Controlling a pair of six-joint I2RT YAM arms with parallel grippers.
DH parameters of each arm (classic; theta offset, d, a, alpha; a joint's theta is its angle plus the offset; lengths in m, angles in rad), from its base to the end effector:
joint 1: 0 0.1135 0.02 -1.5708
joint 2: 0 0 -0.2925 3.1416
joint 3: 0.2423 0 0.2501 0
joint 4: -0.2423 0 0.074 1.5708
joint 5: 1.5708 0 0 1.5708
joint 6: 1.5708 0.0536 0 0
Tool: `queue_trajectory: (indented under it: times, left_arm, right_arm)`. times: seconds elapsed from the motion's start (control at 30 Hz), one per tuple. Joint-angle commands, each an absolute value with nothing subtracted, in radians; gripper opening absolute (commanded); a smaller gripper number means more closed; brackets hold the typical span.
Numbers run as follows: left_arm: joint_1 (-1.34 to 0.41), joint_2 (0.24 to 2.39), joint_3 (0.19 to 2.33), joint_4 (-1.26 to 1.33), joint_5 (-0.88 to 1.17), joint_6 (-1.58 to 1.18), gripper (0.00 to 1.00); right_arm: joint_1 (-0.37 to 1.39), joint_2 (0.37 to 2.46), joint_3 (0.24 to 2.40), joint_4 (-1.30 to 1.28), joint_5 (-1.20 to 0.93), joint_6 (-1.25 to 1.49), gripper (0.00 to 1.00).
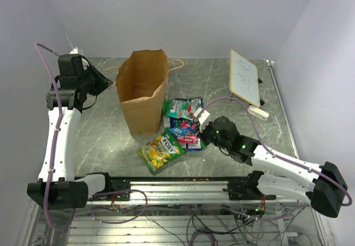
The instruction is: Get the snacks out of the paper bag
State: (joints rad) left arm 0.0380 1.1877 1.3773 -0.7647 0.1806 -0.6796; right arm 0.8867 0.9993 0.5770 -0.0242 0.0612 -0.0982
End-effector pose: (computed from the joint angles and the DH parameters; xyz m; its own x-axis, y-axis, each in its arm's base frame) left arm 0.2443 -0.0003 0.4206 -0.4939 -0.6375 -0.5913 -0.2535 0.7561 -0.6034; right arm 0.1434 0.1706 0.2597 -0.1992 -0.3991 -0.8950 -0.7619 0.6375 -0.1147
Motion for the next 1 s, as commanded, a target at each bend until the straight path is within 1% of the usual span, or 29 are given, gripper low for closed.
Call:
queue_trajectory:
  times: [0.0,0.13,0.27,0.33,0.37,0.4,0.43,0.47,0.5,0.53,0.7,0.83,0.87,0.93,0.97]
  left_arm:
    - [0.043,1.214,1.448,-0.809,0.175,-0.643,0.17]
    - [0.044,1.233,1.485,-0.819,0.195,-0.638,0.33]
    - [0.044,1.242,1.528,-0.862,0.193,-0.622,0.52]
    - [0.043,1.236,1.551,-0.888,0.192,-0.618,0.63]
    - [0.043,1.233,1.563,-0.903,0.191,-0.613,0.68]
    - [0.043,1.229,1.578,-0.919,0.186,-0.607,0.76]
    - [0.043,1.225,1.594,-0.941,0.177,-0.600,0.87]
    - [0.043,1.219,1.610,-0.963,0.160,-0.593,0.94]
    - [0.044,1.213,1.625,-0.990,0.141,-0.584,0.98]
    - [0.043,1.202,1.635,-1.012,0.125,-0.577,0.98]
    - [0.044,1.151,1.664,-1.122,0.038,-0.544,0.97]
    - [0.043,1.116,1.726,-1.184,0.031,-0.553,0.99]
    - [0.044,1.112,1.759,-1.194,0.044,-0.554,0.99]
    - [0.044,1.113,1.806,-1.208,0.052,-0.543,1.00]
    - [0.044,1.116,1.830,-1.219,0.043,-0.532,1.00]
  right_arm:
    - [0.874,1.001,0.514,0.043,0.077,-0.035,0.00]
    - [0.860,1.037,0.500,0.079,0.119,-0.009,0.00]
    - [0.849,1.044,0.496,0.083,0.105,0.005,0.00]
    - [0.849,1.045,0.499,0.069,0.094,0.014,0.07]
    - [0.848,1.047,0.502,0.059,0.097,0.019,0.12]
    - [0.849,1.046,0.508,0.045,0.103,0.024,0.16]
    - [0.849,1.046,0.511,0.033,0.109,0.030,0.22]
    - [0.848,1.047,0.514,0.023,0.117,0.039,0.30]
    - [0.849,1.052,0.520,0.013,0.135,0.056,0.37]
    - [0.848,1.059,0.527,0.000,0.160,0.074,0.38]
    - [0.848,1.104,0.594,-0.071,0.215,0.097,0.39]
    - [0.849,1.091,0.633,-0.129,0.223,0.105,0.39]
    - [0.849,1.084,0.643,-0.151,0.234,0.122,0.42]
    - [0.848,1.074,0.690,-0.226,0.346,0.229,0.67]
    - [0.848,1.075,0.721,-0.278,0.418,0.285,0.78]
